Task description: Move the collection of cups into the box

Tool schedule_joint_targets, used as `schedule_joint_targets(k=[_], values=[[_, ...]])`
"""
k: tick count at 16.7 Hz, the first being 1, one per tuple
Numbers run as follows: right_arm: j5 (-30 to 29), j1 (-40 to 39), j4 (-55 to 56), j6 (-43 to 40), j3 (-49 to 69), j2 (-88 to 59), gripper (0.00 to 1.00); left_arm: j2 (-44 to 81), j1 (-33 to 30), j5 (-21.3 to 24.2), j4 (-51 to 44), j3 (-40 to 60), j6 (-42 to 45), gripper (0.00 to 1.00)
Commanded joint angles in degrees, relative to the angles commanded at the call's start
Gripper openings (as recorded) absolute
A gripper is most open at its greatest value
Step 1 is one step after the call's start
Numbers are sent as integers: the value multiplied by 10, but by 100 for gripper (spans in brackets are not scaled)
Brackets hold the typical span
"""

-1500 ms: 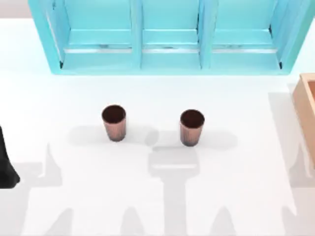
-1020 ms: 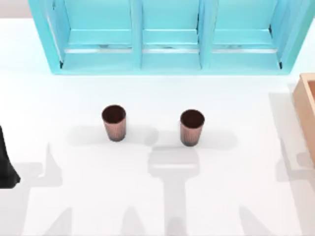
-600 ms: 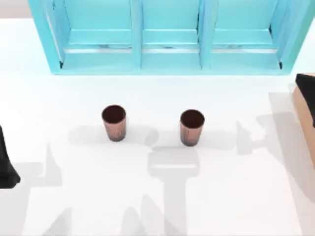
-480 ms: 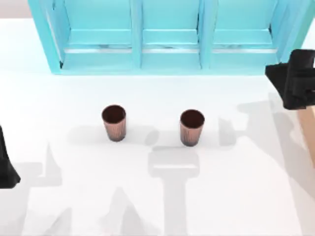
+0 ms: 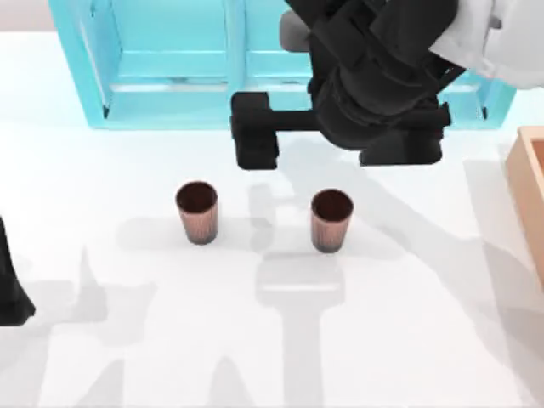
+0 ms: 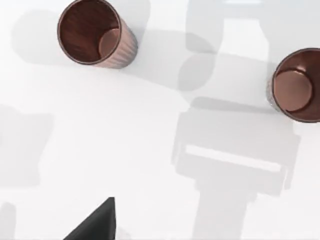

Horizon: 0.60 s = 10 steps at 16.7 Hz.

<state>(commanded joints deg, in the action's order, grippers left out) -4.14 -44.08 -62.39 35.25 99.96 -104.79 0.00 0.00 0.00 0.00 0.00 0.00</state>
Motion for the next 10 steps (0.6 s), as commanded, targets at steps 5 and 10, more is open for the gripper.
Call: schedule_joint_targets(k=[5,10], values=[[-58,-57,-101,85,185,-207,100,0,0,0,0,0,0,100],[-116,-85,-134,146,334,-323,100,0,0,0,0,0,0,100]])
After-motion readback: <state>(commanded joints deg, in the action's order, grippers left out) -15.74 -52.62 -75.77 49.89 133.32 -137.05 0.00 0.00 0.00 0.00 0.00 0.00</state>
